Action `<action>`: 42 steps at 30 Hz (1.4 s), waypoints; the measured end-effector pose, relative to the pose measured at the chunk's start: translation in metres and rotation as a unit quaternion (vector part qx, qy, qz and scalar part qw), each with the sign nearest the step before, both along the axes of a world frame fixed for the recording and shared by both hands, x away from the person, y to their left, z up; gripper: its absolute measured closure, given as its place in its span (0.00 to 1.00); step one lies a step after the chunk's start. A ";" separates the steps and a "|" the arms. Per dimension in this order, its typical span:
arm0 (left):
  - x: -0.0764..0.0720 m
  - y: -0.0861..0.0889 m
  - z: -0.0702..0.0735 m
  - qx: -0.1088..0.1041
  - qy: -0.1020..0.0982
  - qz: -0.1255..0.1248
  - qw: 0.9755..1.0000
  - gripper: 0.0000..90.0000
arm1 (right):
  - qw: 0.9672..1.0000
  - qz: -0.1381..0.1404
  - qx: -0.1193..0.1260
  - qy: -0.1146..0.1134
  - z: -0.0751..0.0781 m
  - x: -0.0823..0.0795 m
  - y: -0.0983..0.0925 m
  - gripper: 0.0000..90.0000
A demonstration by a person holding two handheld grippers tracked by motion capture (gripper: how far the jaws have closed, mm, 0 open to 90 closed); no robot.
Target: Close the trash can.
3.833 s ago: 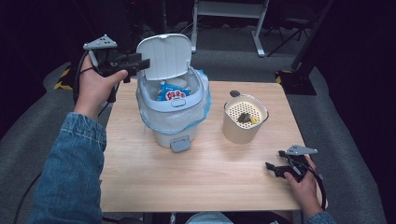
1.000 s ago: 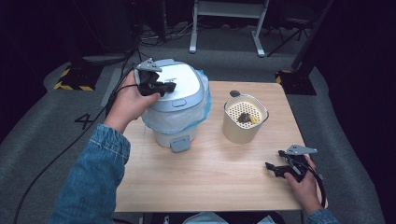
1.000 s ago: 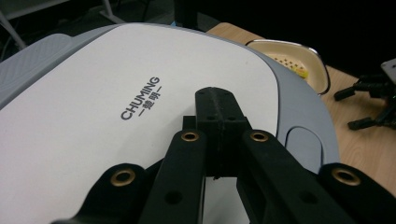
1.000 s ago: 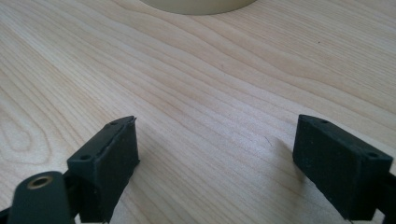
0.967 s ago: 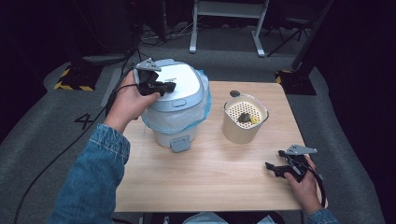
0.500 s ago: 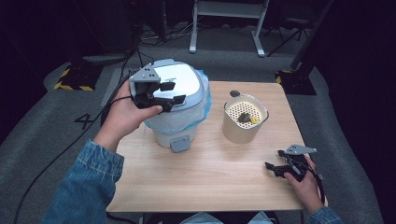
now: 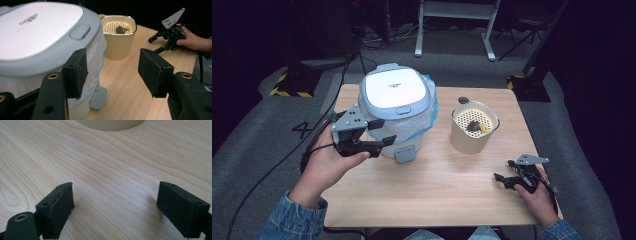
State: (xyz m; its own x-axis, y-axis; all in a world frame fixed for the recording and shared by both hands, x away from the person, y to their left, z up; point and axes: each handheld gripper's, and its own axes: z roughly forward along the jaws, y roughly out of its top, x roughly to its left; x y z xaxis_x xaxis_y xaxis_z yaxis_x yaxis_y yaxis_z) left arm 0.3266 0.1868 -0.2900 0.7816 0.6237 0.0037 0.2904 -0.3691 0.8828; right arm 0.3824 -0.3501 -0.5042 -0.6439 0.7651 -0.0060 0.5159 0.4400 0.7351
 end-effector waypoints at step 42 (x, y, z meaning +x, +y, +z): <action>-0.003 0.027 -0.197 0.057 0.133 0.051 0.988 0.44 | 1.000 0.003 0.000 0.000 0.000 0.001 0.002 0.16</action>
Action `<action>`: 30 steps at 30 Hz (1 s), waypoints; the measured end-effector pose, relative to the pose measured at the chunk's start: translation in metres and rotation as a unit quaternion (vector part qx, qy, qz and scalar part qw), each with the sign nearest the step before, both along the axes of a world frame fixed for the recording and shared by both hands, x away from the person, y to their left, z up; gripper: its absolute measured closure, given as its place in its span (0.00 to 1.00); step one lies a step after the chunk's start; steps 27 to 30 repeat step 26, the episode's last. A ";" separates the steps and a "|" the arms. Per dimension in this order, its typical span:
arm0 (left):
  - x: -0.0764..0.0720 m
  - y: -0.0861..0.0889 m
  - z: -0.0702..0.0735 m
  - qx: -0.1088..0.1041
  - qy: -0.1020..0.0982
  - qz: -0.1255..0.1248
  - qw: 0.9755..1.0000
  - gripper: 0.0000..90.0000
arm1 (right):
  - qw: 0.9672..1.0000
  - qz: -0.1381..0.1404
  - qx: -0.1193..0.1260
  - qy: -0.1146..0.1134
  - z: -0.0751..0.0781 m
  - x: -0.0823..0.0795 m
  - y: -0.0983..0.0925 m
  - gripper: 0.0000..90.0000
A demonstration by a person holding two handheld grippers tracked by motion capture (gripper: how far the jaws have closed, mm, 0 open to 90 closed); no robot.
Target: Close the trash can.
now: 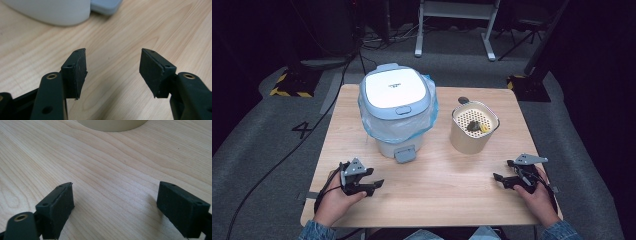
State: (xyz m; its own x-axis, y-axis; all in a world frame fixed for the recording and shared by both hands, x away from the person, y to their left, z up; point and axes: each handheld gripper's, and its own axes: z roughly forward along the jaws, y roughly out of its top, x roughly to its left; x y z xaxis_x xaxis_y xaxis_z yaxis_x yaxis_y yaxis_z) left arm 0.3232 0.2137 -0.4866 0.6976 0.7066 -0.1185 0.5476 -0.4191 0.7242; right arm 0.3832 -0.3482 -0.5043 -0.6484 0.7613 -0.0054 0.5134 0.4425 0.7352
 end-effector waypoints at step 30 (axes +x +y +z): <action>0.007 -0.004 -0.018 0.059 -0.014 0.056 0.997 0.17 | 1.000 -0.013 -0.001 -0.001 0.000 -0.002 0.002 0.16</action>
